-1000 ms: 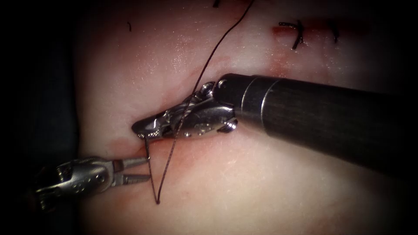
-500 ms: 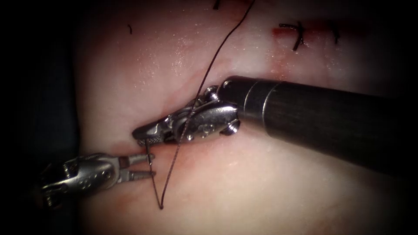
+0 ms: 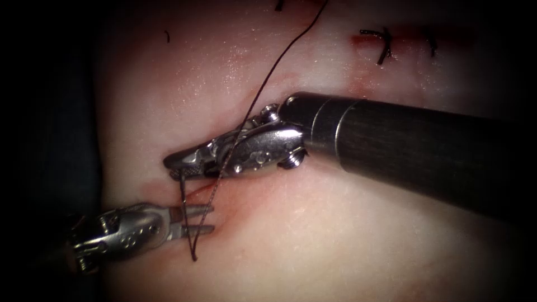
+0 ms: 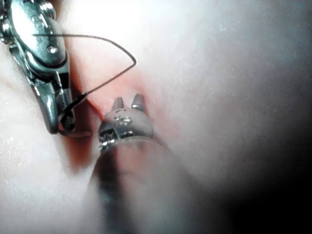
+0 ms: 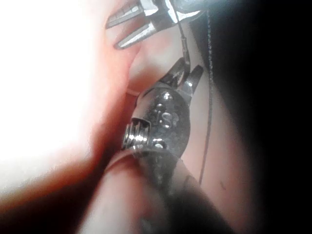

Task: Wound Closure
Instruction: Pass the needle through the top of the wound with the right driver.

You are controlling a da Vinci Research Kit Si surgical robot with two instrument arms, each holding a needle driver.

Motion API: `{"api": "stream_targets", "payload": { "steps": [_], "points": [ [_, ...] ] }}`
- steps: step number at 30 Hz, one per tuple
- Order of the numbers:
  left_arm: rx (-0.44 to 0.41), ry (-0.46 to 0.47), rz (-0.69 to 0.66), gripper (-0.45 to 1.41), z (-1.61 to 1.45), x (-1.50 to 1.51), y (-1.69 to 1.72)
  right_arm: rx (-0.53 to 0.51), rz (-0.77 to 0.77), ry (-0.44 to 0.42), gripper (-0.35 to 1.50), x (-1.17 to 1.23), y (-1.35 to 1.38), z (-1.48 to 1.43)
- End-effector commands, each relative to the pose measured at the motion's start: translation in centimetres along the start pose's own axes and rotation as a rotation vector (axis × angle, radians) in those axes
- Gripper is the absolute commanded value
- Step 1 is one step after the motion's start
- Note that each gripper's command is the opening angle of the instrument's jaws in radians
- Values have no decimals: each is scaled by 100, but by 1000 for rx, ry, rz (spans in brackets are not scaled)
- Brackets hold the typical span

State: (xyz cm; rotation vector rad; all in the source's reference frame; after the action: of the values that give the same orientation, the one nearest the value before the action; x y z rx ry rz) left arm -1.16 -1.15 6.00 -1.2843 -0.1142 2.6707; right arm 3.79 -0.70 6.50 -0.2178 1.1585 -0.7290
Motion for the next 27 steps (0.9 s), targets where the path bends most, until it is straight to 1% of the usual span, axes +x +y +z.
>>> {"api": "stream_targets", "payload": {
  "steps": [1,2,3,4,7,8,9,11,14,16,17,19,20,21,22,23,24,27],
  "points": [
    [-14,-3,7,5,12,1,2,-5,64,-7,-35,-9,13,15],
    [-18,-5,8,5,13,2,4,-9,95,-8,-35,-11,15,17],
    [-18,-5,8,5,13,2,4,-9,95,-8,-35,-11,15,17],
    [-21,-4,11,4,14,3,5,-10,201,-10,-35,-18,20,21],
    [-29,-5,9,4,13,2,4,-8,316,-7,-35,-31,31,27],
    [-33,-4,12,4,12,1,4,-7,380,-5,-35,-38,38,29],
    [-33,-4,12,4,12,1,4,-7,380,-5,-35,-38,38,29],
    [-36,-6,13,4,10,0,4,-7,467,-9,-35,-47,45,30],
    [-41,-10,14,4,7,-1,3,-8,527,-9,-35,-52,45,29],
    [-39,-11,15,4,5,-2,2,-8,524,-5,-35,-52,43,27],
    [-36,-12,16,4,3,-3,1,-3,520,1,-35,-48,39,22],
    [-36,-12,16,4,3,-3,1,0,508,0,-35,-46,38,21],
    [-37,-11,16,3,2,-3,1,-11,446,16,-35,-42,35,19],
    [-37,-11,17,3,2,-3,0,-37,359,52,-35,-33,32,15],
    [-37,-11,17,3,2,-4,0,-59,297,64,-35,-26,28,12],
    [-37,-11,17,3,2,-4,0,-59,297,64,-35,-26,28,12],
    [-39,-13,17,3,1,-4,0,-74,214,77,-35,-15,21,6],
    [-35,-17,20,3,-3,-7,-1,-80,101,85,-35,7,3,-1]
  ]
}}
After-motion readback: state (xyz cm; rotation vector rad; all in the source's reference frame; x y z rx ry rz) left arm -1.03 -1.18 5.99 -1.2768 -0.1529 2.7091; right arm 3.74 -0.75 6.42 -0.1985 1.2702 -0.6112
